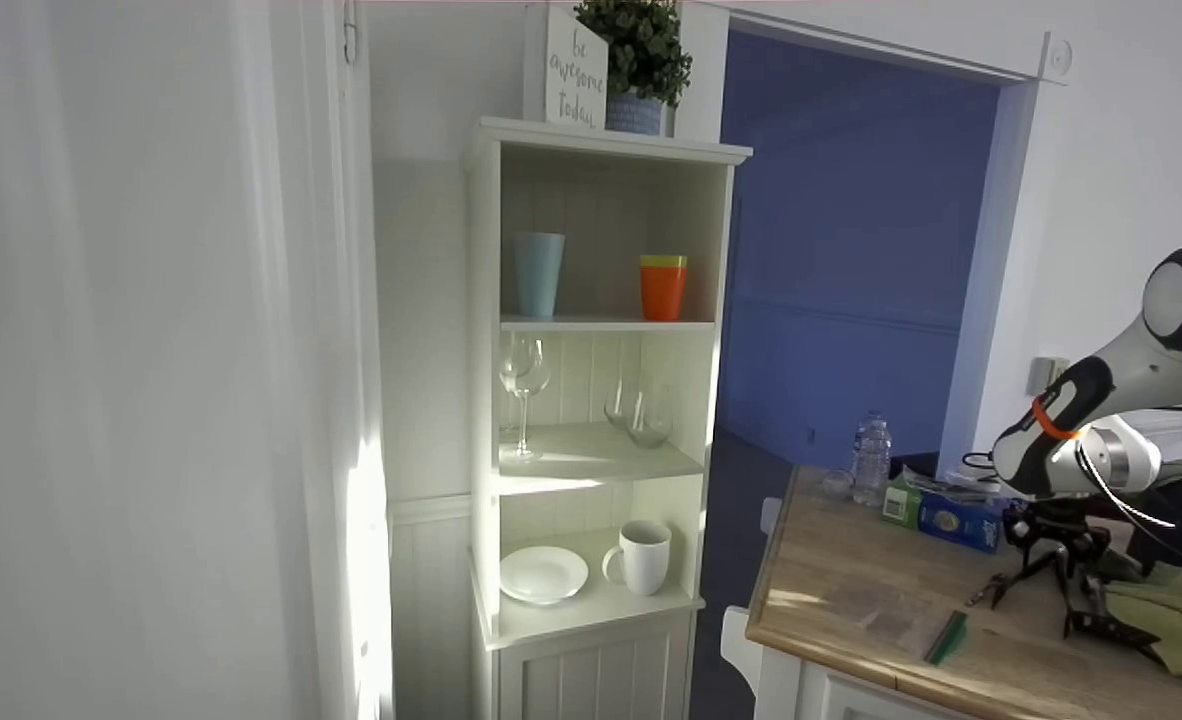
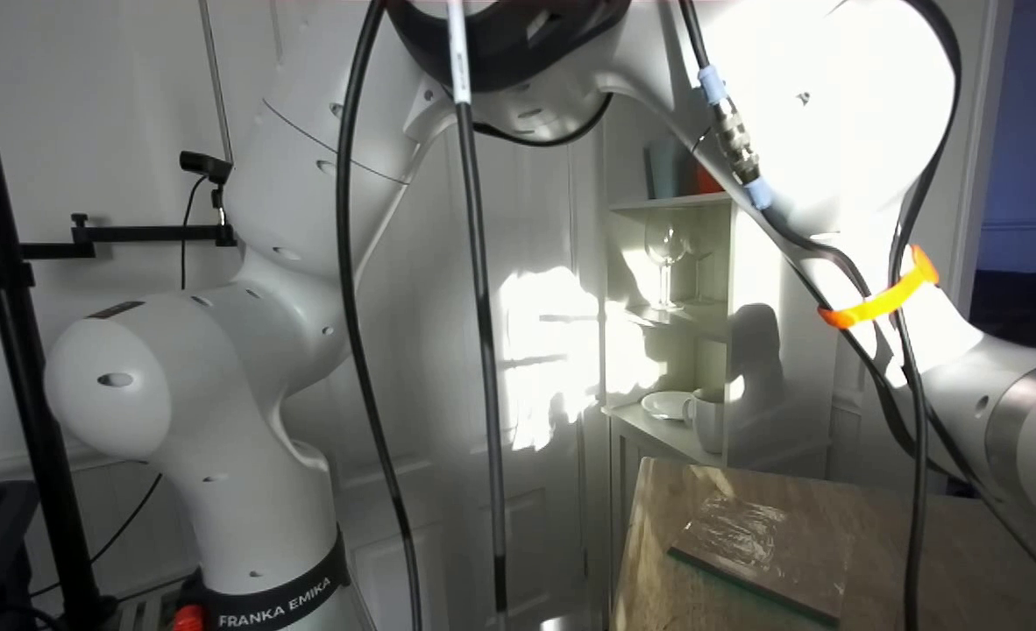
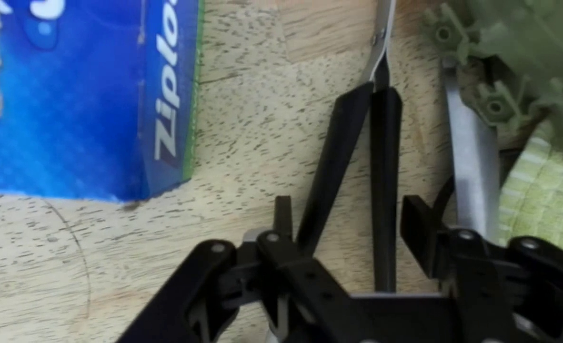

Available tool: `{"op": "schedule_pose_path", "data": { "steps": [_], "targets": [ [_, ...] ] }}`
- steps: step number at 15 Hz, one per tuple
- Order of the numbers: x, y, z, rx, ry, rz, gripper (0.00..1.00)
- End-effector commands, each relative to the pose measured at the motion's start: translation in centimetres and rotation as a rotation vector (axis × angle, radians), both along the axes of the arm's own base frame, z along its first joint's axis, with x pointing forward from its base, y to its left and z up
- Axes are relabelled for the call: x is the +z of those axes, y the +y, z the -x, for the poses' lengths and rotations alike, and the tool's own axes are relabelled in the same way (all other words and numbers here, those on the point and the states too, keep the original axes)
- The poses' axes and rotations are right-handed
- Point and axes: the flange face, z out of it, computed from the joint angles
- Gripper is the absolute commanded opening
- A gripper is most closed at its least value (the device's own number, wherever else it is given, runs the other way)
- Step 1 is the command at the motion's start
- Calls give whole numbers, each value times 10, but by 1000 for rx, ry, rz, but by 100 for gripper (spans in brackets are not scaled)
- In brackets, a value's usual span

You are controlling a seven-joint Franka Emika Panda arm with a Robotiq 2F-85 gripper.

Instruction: Pick up the black spatula and put it on the right side of the kitchen counter, pick up the tongs and turn them ninety degrees anticlockwise, put the tongs on the kitchen counter next to the spatula

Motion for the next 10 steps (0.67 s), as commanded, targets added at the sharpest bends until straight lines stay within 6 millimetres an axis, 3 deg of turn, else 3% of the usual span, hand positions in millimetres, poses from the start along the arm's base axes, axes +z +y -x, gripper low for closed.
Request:
{"op": "schedule_pose_path", "data": {
  "steps": [1, 5, 9, 10],
  "targets": [
    [5, -8, -1, 37, 11, 9, 63],
    [13, -7, -2, 47, -3, 13, 60],
    [27, 7, 4, 58, -15, 0, 62],
    [31, 16, 8, 39, -23, -30, 87]
  ]
}}
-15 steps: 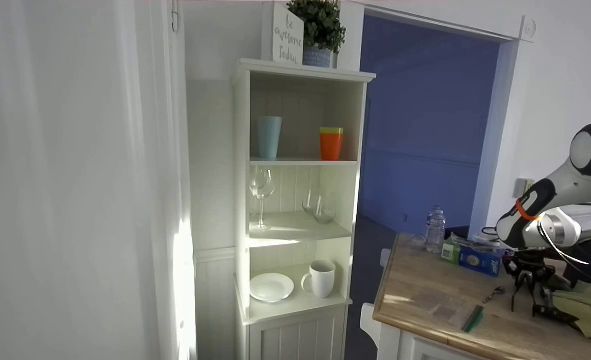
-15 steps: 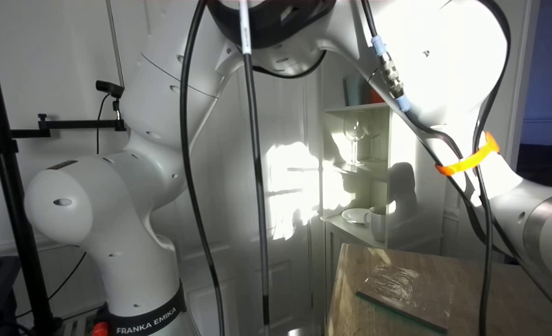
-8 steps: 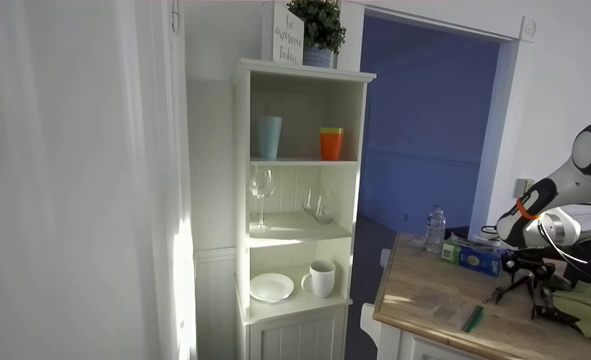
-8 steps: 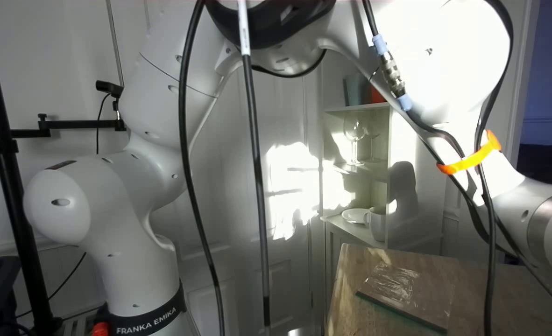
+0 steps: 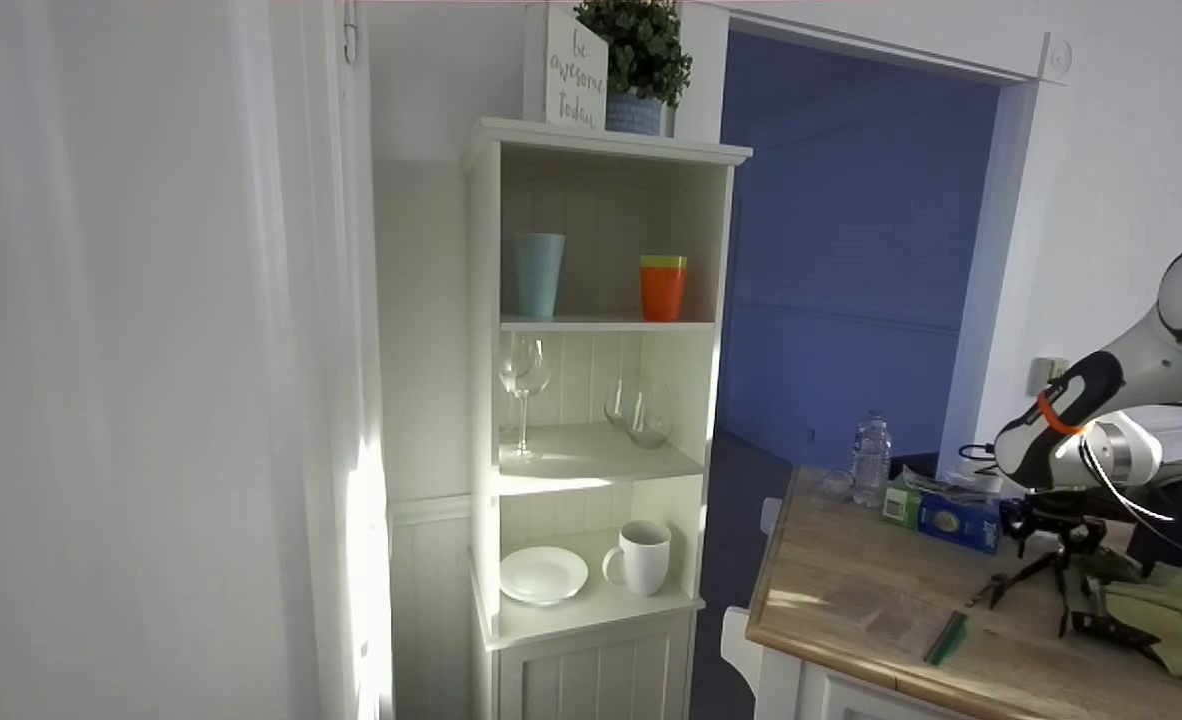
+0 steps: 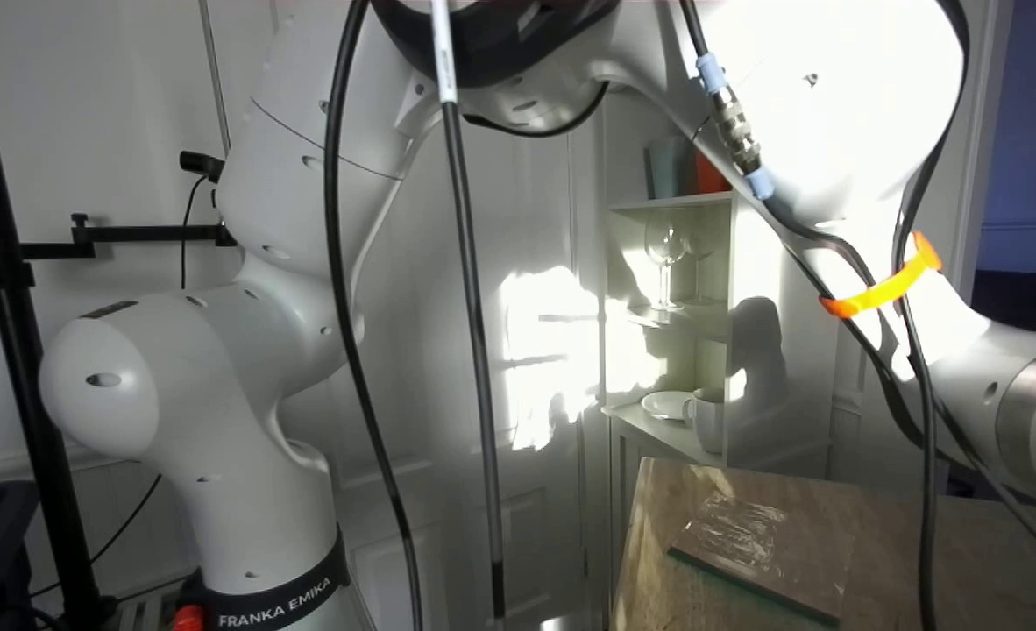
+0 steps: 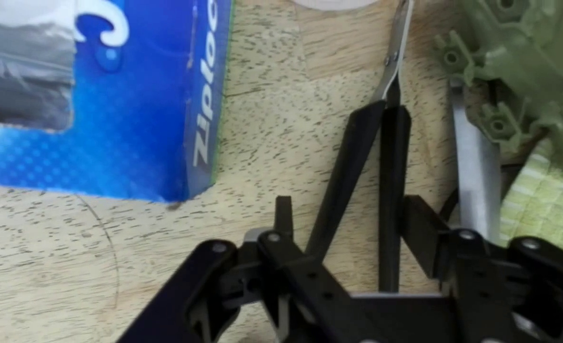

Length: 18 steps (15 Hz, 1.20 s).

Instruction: Pick up the black spatula and put it on the right side of the kitchen counter, pick up the tongs and turn them ninety degrees anticlockwise, put the tongs on the kitchen counter next to the spatula

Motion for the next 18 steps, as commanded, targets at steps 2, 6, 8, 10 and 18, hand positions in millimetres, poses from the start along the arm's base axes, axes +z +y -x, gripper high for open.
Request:
{"op": "schedule_pose_path", "data": {
  "steps": [2, 6, 8, 10, 18],
  "targets": [
    [31, 33, 22, -5, -27, -71, 89],
    [63, 69, 35, -88, -58, -138, 100],
    [81, 87, 43, -122, -80, -162, 100],
    [98, 101, 49, -176, -67, -193, 100],
    [121, 103, 58, -222, 7, -236, 100]
  ]
}}
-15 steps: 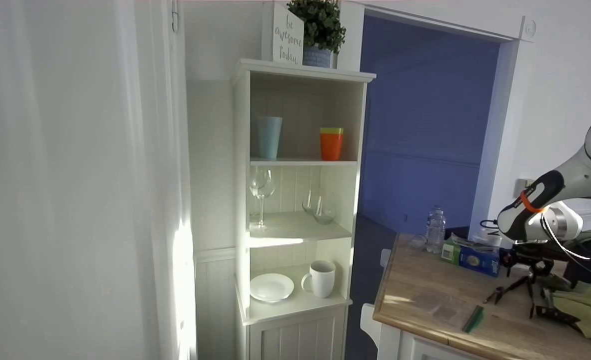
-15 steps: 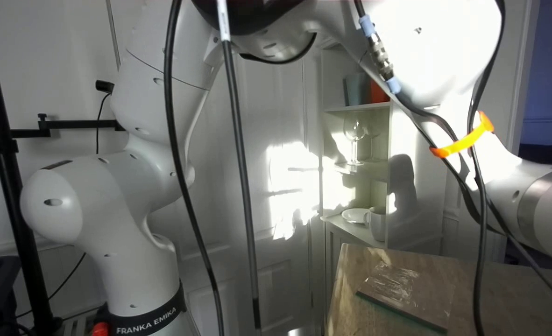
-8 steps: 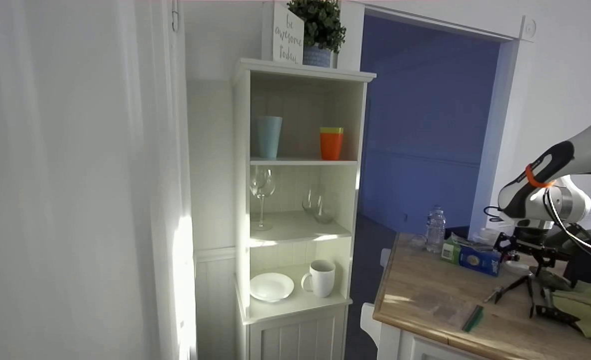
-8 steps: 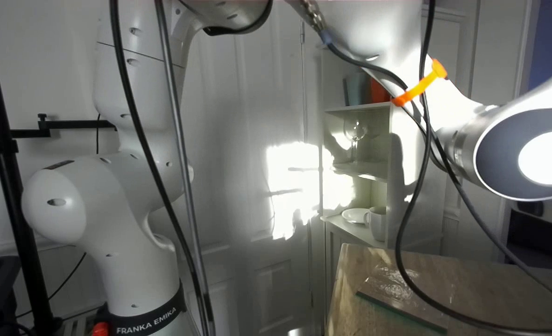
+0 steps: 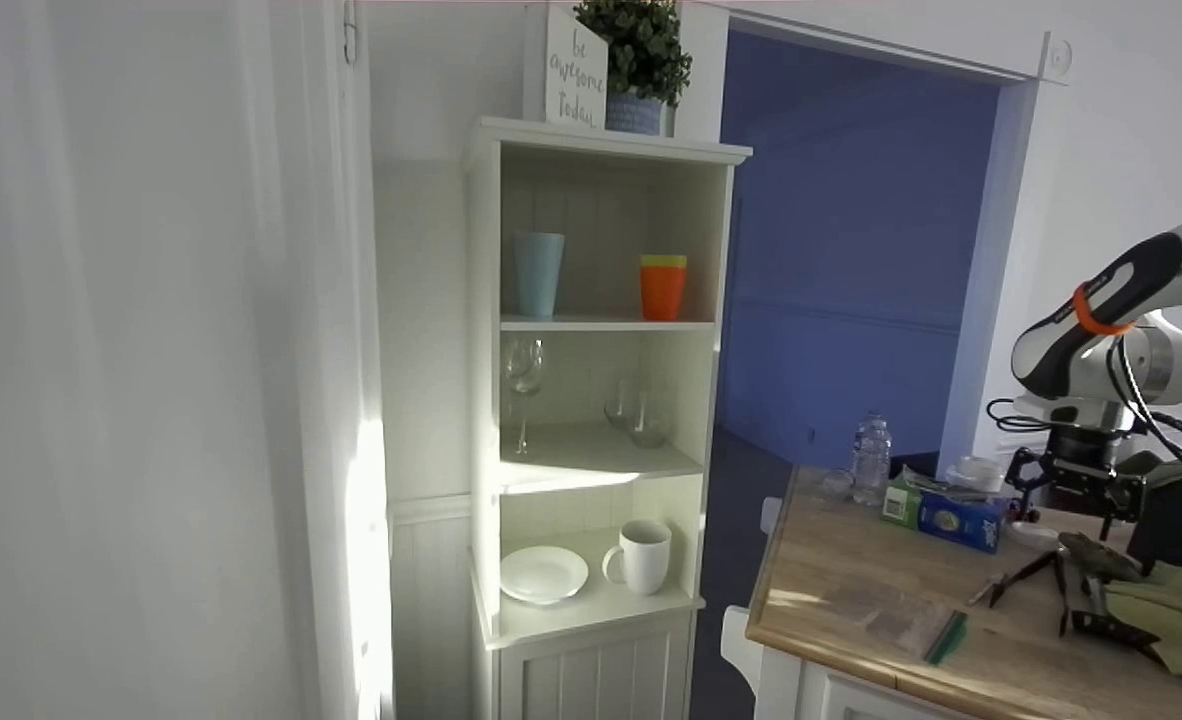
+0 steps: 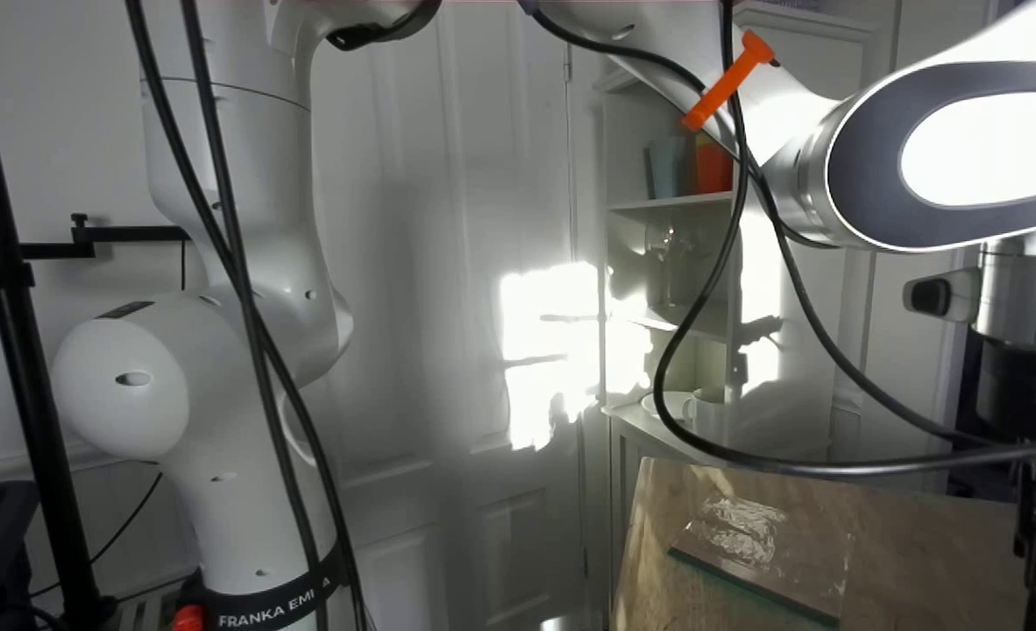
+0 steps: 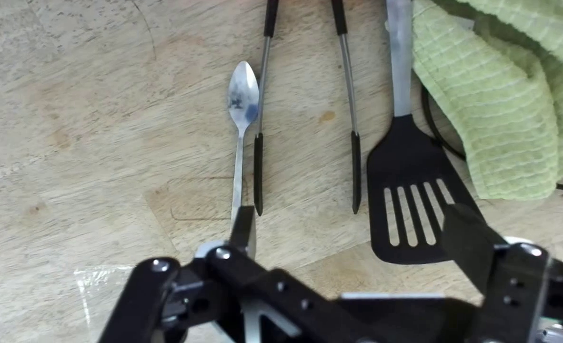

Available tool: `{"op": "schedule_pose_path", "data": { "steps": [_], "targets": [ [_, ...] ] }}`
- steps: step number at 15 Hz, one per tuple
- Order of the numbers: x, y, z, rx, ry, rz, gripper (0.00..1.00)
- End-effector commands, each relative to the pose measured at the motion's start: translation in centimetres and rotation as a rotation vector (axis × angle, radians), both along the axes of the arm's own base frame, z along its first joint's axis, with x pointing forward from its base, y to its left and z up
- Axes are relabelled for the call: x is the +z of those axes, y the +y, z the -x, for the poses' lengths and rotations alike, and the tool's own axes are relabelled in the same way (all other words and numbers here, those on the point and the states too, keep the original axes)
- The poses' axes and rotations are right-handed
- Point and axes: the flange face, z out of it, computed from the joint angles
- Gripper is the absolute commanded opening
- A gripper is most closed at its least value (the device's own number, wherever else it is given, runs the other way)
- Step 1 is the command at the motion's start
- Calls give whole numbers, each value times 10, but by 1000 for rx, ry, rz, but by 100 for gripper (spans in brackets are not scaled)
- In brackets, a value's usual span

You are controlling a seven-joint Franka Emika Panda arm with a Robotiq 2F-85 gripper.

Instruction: Pick up the black spatula and put it on the right side of the kitchen counter, pick up the tongs and turn them ninety degrees anticlockwise, put the tongs on the kitchen counter next to the spatula

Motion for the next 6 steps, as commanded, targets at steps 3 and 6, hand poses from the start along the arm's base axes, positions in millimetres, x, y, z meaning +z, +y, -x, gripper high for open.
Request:
{"op": "schedule_pose_path", "data": {
  "steps": [3, 6],
  "targets": [
    [-2, 1, 1, -2, 4, -4, 100],
    [-3, 1, 1, -2, 5, -6, 100]
  ]
}}
